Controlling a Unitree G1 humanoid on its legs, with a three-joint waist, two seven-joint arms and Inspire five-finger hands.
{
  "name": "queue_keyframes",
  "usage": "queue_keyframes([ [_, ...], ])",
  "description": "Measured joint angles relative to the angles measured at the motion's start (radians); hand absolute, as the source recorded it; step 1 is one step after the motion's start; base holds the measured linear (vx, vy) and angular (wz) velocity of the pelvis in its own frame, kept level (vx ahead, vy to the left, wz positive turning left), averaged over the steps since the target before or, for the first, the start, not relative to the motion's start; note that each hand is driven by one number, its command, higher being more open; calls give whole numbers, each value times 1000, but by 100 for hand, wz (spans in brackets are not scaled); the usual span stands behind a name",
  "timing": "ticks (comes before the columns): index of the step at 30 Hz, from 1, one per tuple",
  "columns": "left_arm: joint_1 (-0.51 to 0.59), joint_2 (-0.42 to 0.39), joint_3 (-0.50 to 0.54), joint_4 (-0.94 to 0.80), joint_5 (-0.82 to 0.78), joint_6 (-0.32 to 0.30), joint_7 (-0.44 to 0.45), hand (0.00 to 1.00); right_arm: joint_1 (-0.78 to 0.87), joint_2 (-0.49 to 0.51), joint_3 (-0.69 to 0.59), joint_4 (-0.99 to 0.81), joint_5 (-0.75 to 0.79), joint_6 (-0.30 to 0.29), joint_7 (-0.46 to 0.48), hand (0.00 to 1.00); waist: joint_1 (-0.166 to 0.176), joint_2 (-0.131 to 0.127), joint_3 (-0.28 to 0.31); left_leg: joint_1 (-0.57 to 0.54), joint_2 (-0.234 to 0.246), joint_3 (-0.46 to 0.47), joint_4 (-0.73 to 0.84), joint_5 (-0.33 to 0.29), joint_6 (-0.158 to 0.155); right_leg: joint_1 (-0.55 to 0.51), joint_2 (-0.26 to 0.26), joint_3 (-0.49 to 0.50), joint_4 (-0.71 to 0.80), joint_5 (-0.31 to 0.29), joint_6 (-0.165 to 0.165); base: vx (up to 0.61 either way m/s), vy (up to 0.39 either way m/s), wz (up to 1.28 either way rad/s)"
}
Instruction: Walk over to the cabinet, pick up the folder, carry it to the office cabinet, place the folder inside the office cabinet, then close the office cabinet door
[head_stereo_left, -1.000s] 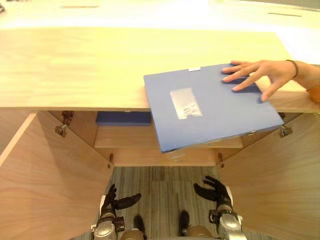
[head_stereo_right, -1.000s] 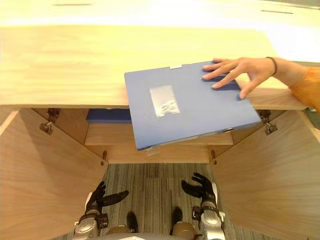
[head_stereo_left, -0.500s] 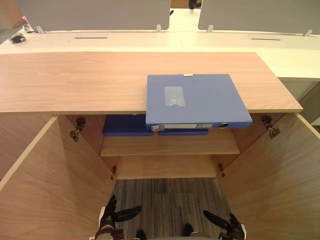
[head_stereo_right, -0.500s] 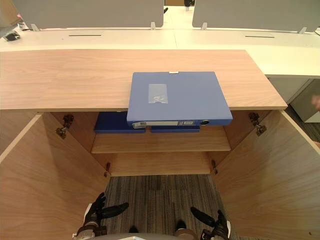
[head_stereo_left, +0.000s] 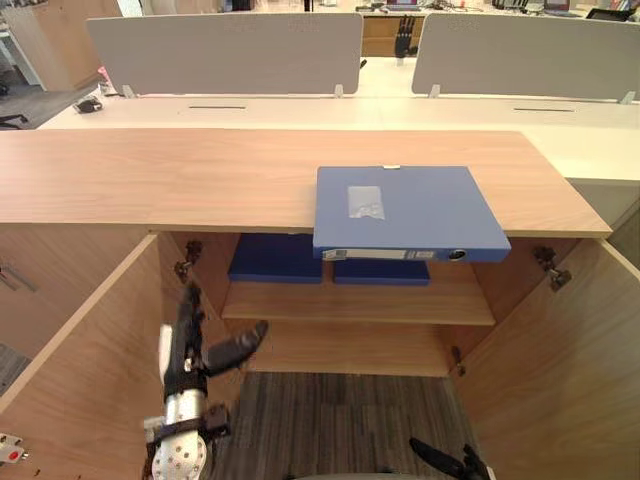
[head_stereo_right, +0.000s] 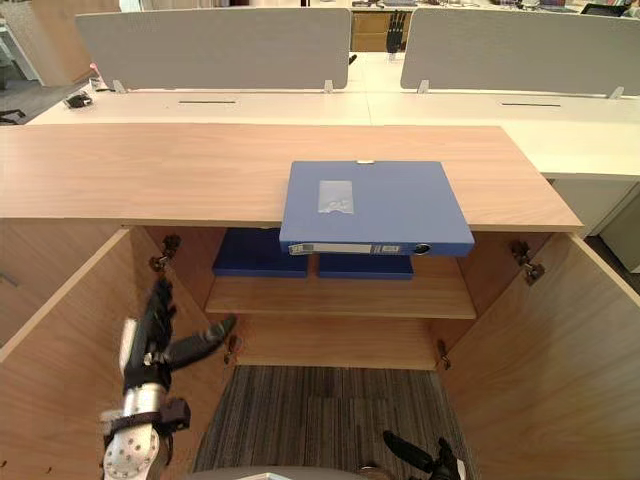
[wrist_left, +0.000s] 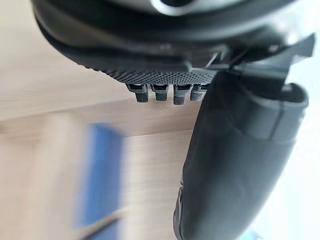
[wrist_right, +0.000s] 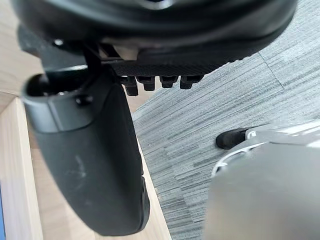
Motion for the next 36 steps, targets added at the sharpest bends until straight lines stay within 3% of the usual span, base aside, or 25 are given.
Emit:
queue_keyframes([
  [6,-100,154,14,-137,166,-46,55,100,0,-34,24,41,3,-3,21,100,-3,24,-16,14,14,-1,1,-10,-11,18,13,2,1,-6,3,38,-20,0],
  [11,-247,302,-85,-149,379,-48,71,100,-1,-42,36,55,-5,-7,36,100,-7,24,-18,17,28,8,2,-13,-16,16,30,14,1,-11,-5,2,-32,-5],
  [20,-429,411,-254,-27,575,-56,73,100,3,-55,75,54,-6,-12,42,100,-45,25,-20,12,43,62,5,-20,-26,-34,52,76,15,-13,-17,5,-22,-21],
  [24,-445,413,-264,65,694,-11,73,100,1,-60,97,49,-6,-12,42,100,-61,24,-20,8,45,80,5,-27,-30,-49,56,93,3,-7,-20,-2,-14,-17],
  [25,-445,410,-264,88,729,13,73,0,1,-60,102,47,-5,-12,42,100,-60,23,-19,7,45,86,5,-29,-30,-49,57,95,-3,-4,-19,13,-17,-9],
  [31,-495,383,-262,126,810,72,98,0,-1,-61,109,39,-5,-11,45,100,-56,18,-21,0,43,87,6,-36,-30,-49,57,94,-22,-1,-18,3,-3,-1],
  [36,-545,368,-257,92,797,58,116,0,-7,-56,111,17,-5,-11,51,100,-57,18,-23,0,42,87,5,-40,-30,-42,57,93,-38,4,-17,-3,-6,0],
])
